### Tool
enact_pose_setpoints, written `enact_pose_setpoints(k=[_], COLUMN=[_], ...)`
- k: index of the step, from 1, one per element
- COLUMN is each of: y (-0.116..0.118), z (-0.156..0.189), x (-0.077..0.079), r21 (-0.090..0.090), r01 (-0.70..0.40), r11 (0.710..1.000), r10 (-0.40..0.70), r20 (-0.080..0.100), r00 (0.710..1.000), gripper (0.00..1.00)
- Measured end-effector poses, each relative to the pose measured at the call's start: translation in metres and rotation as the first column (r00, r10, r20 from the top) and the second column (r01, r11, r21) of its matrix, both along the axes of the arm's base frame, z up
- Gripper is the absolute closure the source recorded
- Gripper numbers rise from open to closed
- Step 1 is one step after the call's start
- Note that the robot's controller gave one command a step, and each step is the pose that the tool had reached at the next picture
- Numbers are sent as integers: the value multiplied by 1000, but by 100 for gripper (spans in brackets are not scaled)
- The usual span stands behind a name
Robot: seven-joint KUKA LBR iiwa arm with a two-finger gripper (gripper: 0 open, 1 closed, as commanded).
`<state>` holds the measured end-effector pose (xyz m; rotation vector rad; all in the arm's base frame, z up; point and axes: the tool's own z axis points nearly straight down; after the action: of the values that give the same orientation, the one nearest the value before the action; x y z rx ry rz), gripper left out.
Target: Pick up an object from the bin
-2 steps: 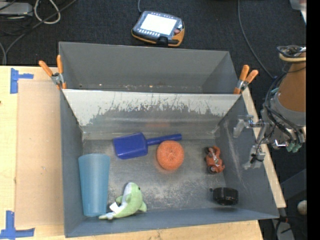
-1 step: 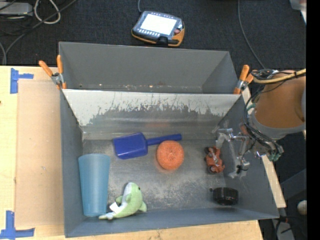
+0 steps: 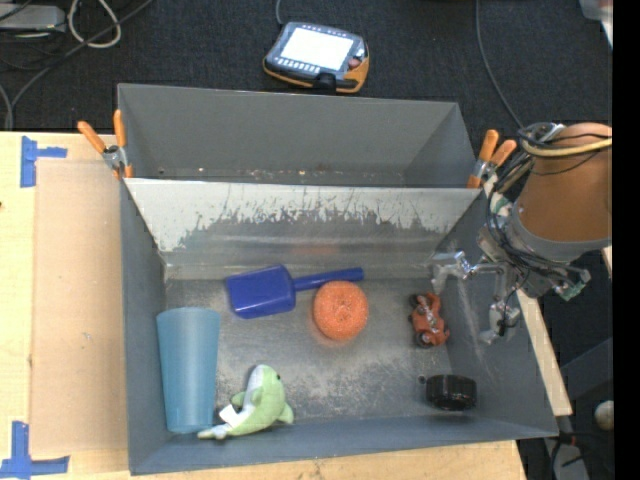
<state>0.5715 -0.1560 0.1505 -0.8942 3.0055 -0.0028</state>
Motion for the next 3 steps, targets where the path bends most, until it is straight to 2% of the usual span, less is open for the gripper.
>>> enact_pose_setpoints(k=[1, 2, 3], y=[23, 17, 22], z=[-52, -77, -77], x=[18, 33, 35], r21=[6, 15, 10], r01=[-53, -472, -426], r11=[999, 881, 905], r10=[53, 472, 426], r20=[-13, 5, 4], r00=[998, 882, 905], gripper=[0, 0, 100])
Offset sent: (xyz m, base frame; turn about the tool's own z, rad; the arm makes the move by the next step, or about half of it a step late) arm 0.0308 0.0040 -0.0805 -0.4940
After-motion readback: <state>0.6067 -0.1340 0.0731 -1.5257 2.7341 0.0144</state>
